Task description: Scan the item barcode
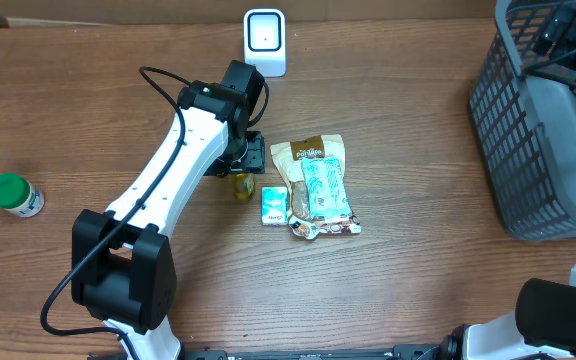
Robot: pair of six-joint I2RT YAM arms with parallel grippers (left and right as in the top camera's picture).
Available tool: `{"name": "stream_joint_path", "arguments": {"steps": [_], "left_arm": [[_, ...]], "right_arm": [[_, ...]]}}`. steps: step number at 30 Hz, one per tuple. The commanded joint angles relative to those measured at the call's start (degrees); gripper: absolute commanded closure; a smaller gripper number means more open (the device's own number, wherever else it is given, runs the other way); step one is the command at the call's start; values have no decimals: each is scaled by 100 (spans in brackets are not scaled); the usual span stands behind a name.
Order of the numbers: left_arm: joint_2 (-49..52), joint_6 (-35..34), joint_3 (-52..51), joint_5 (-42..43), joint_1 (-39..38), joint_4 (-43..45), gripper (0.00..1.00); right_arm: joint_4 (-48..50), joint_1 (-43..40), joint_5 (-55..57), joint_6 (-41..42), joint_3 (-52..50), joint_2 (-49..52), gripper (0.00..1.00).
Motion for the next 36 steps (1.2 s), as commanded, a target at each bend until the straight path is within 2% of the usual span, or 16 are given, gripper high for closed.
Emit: {"name": "stream_joint_path", "arguments": {"steps": [1,12,16,22,24,29,31,36], "left_arm": [[22,-133,-129,-94,-52,61,35],[22,-164,-249,-72,-48,221,36],[22,-48,-245,-74,-46,240,30],[20,-7,-238,-52,-48,238,29],[20,83,-210,-48,-35,229,25],[17,516,330,-52,-9,-216,21],[17,553,629,-61,-4,-437,15],[17,592,1198,-114,-4,-721,11]], "right_arm": [[20,-2,57,26,103,-55,0],[22,-2,57,26,103,-55,0],[20,-2,57,26,103,-55,0],[22,-2,55,24,103,-55,0],[20,-2,57,26,103,-55,0],[20,-2,57,26,103,-55,0],[20,-2,57,26,103,-55,0],[22,-2,57,26,103,-55,0]]}}
